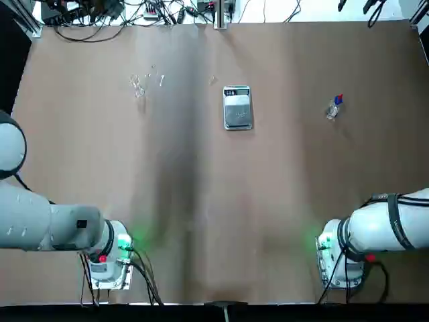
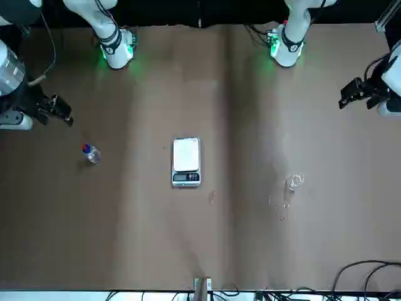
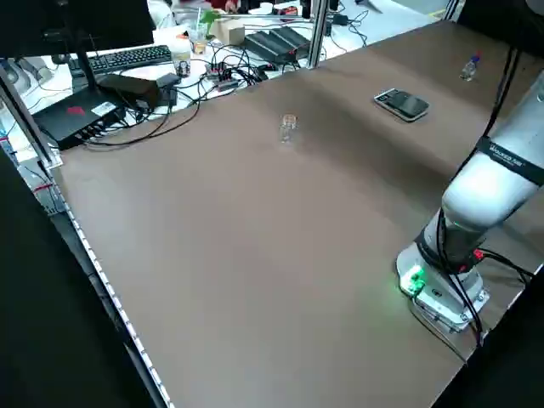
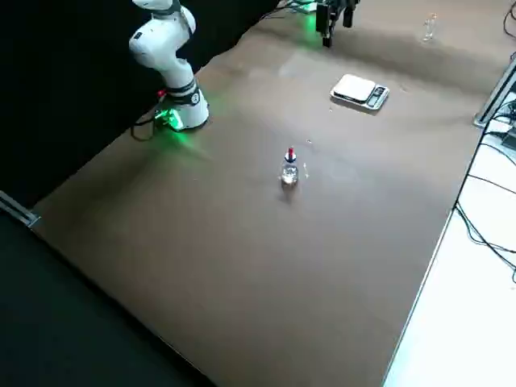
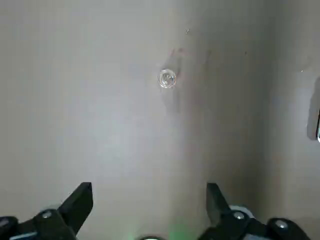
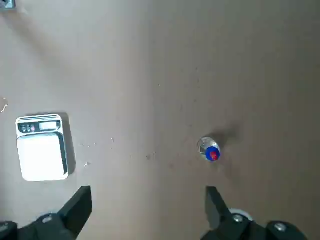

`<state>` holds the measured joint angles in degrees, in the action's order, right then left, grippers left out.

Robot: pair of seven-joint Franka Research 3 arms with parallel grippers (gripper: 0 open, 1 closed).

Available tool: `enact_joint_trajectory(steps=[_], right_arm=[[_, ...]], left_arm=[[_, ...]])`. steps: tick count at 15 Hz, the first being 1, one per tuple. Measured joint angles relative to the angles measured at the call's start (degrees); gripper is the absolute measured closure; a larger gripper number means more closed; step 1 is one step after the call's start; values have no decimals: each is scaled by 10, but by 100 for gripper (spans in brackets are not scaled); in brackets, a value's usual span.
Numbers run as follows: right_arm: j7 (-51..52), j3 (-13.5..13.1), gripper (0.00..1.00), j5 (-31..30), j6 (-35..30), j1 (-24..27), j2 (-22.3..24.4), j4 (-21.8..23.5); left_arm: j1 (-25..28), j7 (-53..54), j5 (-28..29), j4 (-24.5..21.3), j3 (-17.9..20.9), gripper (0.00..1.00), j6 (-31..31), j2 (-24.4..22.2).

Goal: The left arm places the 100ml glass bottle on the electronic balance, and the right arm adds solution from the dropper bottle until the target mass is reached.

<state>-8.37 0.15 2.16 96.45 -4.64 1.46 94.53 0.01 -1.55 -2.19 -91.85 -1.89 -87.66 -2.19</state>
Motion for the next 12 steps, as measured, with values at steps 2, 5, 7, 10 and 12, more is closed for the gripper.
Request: enact_joint_trajectory(steps=[2,5,7,10,12], right_arm=[[0,-1,0,0,0,1,0,6],[0,-1,0,0,1,5,0,20],[0,0,0,0,1,4,0,26],[1,2,0,0,3,4,0,26],[1,3,0,0,10,3,1,23]], left_arm=[[0,0,0,0,0,0,0,0],[0,0,0,-1,0,0,5,1],[0,0,0,-3,1,0,-2,13],[0,0,0,-9,2,0,-52,57],[0,0,0,-11,2,0,-95,93]])
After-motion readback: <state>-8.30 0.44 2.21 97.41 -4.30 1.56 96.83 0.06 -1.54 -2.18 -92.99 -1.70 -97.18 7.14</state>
